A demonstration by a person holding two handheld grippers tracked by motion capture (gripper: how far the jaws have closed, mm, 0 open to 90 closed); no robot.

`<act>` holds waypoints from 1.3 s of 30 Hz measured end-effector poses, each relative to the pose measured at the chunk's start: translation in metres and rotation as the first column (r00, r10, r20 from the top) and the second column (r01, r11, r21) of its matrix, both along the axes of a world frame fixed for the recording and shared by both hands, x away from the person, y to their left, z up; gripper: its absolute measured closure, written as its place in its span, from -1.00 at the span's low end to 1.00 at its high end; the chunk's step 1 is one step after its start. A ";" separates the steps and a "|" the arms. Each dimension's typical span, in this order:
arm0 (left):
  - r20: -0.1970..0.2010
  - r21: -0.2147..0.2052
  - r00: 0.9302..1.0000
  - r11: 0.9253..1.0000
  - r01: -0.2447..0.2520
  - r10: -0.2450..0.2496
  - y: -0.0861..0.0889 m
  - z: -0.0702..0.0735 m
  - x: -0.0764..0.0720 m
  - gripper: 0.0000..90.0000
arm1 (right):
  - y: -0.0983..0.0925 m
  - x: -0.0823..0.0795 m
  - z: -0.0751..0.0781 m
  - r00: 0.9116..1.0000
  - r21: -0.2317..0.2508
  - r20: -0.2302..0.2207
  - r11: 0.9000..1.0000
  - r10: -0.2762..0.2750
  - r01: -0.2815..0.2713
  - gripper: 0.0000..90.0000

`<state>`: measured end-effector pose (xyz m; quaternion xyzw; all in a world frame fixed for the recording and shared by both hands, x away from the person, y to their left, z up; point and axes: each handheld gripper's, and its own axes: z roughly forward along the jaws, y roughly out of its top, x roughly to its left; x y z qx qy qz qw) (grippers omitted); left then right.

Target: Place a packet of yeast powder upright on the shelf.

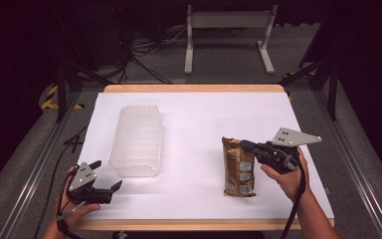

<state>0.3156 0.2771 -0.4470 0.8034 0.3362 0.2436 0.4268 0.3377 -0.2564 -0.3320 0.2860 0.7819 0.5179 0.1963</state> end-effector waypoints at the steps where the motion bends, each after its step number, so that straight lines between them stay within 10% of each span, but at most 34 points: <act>1: -0.001 -0.007 1.000 1.000 0.000 0.000 0.000 0.000 0.000 -0.92 | 0.001 -0.001 0.001 1.000 -0.002 0.004 1.000 0.000 0.000 0.96; 39: -0.016 -0.016 1.000 1.000 -0.006 0.005 0.001 -0.003 0.004 -0.92 | 0.070 0.028 0.040 0.993 0.012 0.104 0.999 0.049 -0.051 0.97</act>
